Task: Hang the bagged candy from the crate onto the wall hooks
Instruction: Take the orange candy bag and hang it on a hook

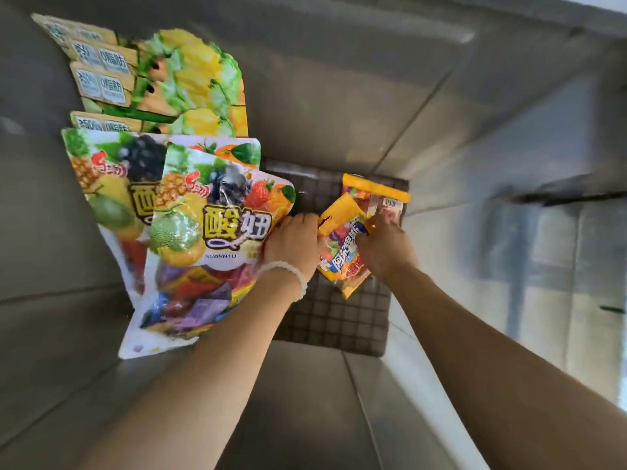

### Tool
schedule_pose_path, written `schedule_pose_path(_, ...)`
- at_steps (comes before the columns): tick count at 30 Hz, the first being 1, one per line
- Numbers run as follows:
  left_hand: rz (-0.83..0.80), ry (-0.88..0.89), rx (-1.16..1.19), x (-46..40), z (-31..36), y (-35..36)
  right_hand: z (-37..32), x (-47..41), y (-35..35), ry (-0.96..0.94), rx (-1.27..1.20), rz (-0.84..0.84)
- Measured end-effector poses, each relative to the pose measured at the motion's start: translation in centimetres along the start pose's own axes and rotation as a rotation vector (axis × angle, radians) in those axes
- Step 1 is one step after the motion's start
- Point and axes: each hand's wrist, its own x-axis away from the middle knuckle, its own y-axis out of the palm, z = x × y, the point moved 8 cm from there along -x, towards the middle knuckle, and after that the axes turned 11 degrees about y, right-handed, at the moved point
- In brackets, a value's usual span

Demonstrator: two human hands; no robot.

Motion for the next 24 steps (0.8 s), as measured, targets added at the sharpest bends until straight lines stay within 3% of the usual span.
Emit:
schedule_pose_path(4,0.027,0.06,-0.009,0.5,-0.7,-1.0,0.4,1.2,1.8,-0.046,0.043,-0.095)
schedule_pose_path(10,-0.076,0.205,-0.084,1.2,-2.4,-1.2,1.5,1.6,2.3,-0.1,-0.099,0.062)
schedule_pose_path(19,-0.111,0.265,-0.068,1.4,-4.0,-0.9,2.2,1.0,3.2,-0.159,-0.126,0.077)
schedule_pose_path(24,-0.088,0.24,-0.069,1.4,-5.4,-1.4,2.3,1.3,3.9,-0.202,-0.022,0.076)
